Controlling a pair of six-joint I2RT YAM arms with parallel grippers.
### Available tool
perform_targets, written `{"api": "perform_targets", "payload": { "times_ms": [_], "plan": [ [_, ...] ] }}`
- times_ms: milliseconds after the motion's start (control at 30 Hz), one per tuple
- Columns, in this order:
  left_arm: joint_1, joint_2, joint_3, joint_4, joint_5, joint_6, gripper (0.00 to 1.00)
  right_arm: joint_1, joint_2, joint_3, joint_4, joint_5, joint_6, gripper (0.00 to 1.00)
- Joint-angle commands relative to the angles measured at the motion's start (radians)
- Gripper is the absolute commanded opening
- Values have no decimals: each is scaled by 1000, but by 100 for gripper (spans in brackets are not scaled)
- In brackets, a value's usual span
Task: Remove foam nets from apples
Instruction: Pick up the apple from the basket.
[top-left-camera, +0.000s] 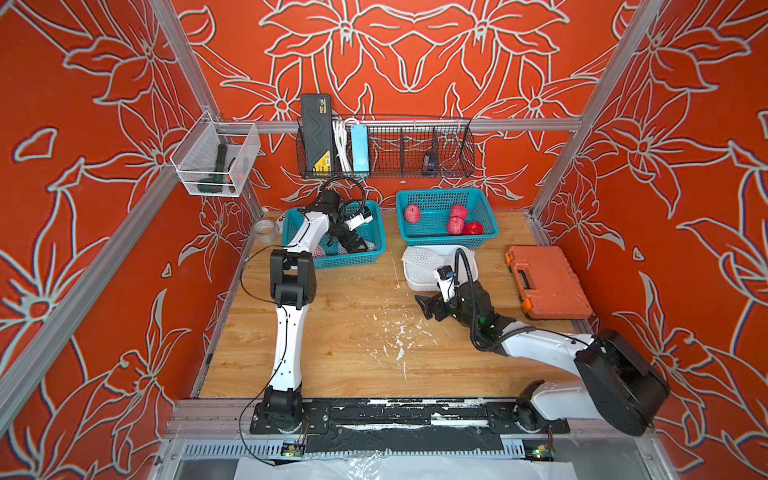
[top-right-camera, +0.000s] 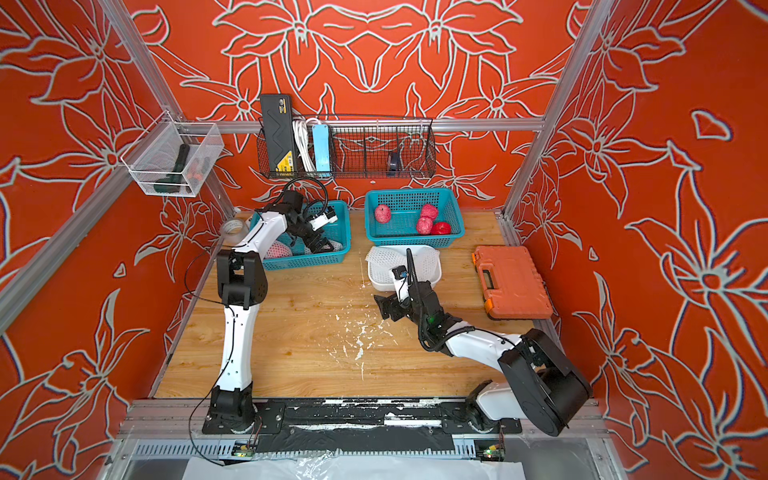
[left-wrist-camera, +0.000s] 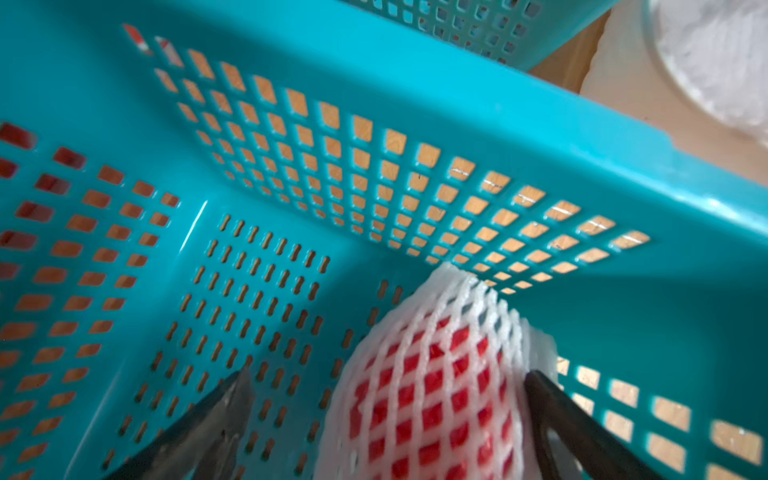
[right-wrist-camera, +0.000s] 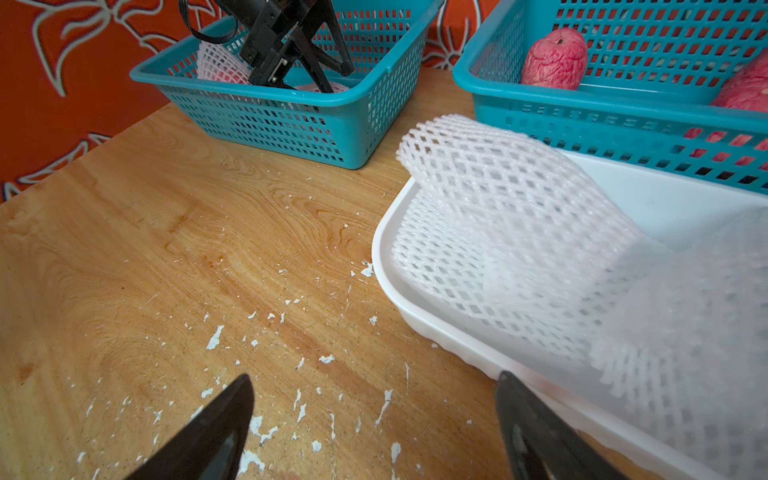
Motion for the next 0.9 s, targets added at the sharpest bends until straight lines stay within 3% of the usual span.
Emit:
{"api": "perform_targets", "payload": {
  "times_ms": [0,567,867],
  "plan": [
    [2,39,8,-28,-31,36,98,8,-12,29,8,22,-3,91],
    [-14,50,-28,-47,48,27,96,8,-7,40,-7,34,1,91],
    [-52,-27,-134,40,-18,-6,73,8,-11,40,-7,47,3,91]
  ]
}}
